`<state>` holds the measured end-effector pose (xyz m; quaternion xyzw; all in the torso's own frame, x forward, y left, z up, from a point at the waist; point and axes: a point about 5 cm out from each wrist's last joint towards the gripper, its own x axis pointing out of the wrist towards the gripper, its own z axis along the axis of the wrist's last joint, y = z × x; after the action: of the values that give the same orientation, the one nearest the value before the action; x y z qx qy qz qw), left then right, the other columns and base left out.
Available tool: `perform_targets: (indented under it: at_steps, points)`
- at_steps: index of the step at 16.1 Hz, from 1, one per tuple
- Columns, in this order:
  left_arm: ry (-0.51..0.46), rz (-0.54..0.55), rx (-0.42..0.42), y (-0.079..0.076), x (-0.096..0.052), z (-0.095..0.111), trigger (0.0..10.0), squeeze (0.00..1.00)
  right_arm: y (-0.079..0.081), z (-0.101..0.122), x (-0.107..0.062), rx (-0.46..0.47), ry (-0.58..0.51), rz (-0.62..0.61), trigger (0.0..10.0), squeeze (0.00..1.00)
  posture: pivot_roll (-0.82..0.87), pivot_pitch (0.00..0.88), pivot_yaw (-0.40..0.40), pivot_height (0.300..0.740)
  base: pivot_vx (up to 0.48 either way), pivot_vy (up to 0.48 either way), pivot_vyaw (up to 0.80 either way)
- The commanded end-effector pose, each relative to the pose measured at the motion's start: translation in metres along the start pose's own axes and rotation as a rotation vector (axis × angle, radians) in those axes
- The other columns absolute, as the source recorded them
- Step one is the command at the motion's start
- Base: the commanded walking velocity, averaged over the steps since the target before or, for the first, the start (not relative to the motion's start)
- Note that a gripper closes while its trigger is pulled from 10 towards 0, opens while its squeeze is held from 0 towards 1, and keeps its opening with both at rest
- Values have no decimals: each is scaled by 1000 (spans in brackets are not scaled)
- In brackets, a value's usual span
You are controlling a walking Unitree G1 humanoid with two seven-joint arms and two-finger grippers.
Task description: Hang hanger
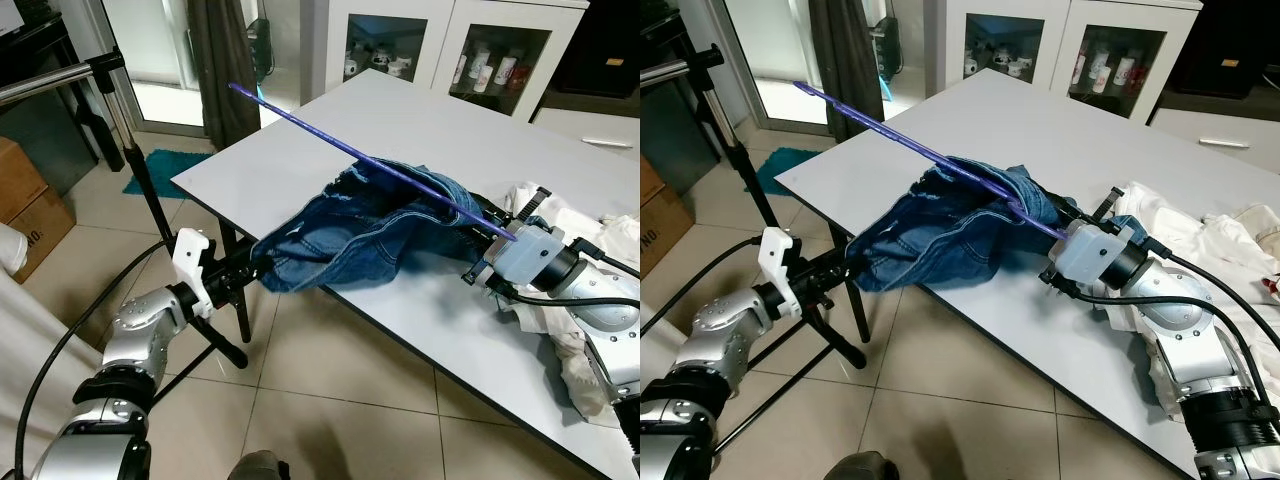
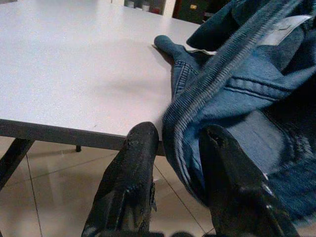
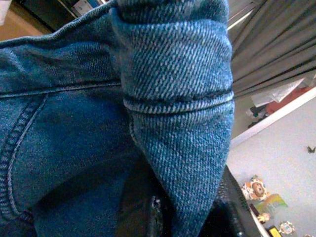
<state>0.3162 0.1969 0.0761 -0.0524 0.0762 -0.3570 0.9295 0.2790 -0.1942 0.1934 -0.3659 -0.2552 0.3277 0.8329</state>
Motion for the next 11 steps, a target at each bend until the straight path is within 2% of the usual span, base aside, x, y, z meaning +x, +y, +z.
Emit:
perform_targets:
  at_steps: [1, 5, 6, 7, 11]
  points:
    - [-1, -2, 9, 0, 4, 3, 10000, 0, -6, 6, -1, -9, -35, -24, 0, 0, 177, 0, -1, 740, 0, 0, 0]
    - [-27, -50, -31, -5, 12, 5, 10000, 0, -5, 9, -1, 0, -47, -13, 0, 0, 174, 0, -3, 740, 0, 0, 0]
    - [-14, -102, -38, -10, 14, 2, 9333, 0, -5, 11, 0, 2, -53, -11, 0, 0, 173, 0, -4, 740, 0, 0, 0]
    - [-25, -149, -42, -14, 15, 2, 0, 0, -6, 11, 0, 1, -56, -12, 0, 0, 172, 0, -2, 740, 0, 0, 0]
    - [-46, -185, -20, -15, 13, 5, 0, 0, -6, 11, -1, 0, -52, -12, 0, 0, 175, 0, -2, 740, 0, 0, 0]
